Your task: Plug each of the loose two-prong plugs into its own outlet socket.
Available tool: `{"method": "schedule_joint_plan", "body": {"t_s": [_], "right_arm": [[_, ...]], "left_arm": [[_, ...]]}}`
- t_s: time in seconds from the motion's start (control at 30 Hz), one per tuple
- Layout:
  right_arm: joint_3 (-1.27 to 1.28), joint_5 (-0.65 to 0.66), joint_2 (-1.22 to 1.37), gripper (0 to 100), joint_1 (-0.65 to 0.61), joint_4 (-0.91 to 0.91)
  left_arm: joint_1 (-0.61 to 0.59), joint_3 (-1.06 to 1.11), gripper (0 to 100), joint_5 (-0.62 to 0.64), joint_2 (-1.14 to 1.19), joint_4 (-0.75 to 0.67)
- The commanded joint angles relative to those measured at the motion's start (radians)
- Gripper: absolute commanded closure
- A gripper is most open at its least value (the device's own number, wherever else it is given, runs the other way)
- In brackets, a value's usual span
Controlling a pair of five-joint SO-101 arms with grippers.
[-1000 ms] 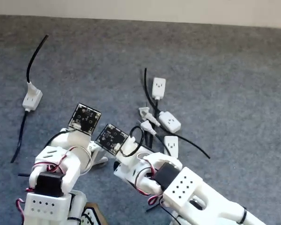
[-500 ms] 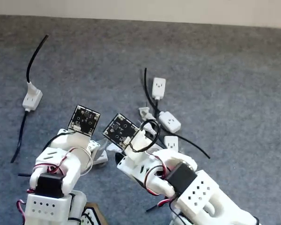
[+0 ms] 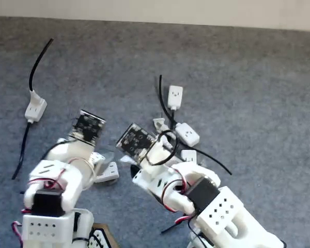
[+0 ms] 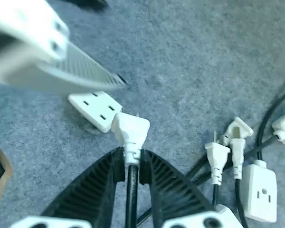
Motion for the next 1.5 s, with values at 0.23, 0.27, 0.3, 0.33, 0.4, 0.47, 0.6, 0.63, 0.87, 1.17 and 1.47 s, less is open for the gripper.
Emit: {"method": "schedule_joint_plan", "body": {"t_s": [0.23,0.27,0.3,0.33,0.4,0.47,0.6,0.63,0.87,1.17,1.47], "right_arm": [[-0.277,0.147,0.340,99.3,0.048,0.001],[-0.318,0.169,0.390,99.3,0.048,0.002],[-0.361,0.190,0.440,99.3,0.048,0.012],[-0.415,0.213,0.493,99.3,0.048,0.035],[-0.512,0.272,0.588,99.3,0.045,0.079],[-0.599,0.334,0.671,99.3,0.041,0.110],[-0.742,0.551,0.803,99.3,-0.007,0.196],[-0.773,0.601,0.829,99.3,-0.025,0.220],[-0.880,0.862,0.980,99.3,-0.087,0.283],[-0.880,0.947,1.066,99.3,-0.094,0.277],[-0.900,0.996,1.082,99.3,-0.102,0.344]], "left_arm": [[-0.346,-0.857,70,-0.037,0.843,0.308],[-0.383,-0.934,70,-0.054,0.935,0.339],[-0.423,-1.009,70,-0.074,1.024,0.368],[-0.461,-1.078,70,-0.092,1.104,0.390],[-0.544,-1.204,70,-0.141,1.257,0.420],[-0.630,-1.314,70,-0.181,1.376,0.423],[-0.765,-1.486,70,-0.284,1.557,0.423],[-0.794,-1.517,70,-0.304,1.595,0.423],[-0.931,-1.647,70,-0.413,1.801,0.393],[-0.984,-1.670,70,-0.428,1.905,0.287],[-0.981,-1.666,70,-0.448,1.905,0.295]]}}
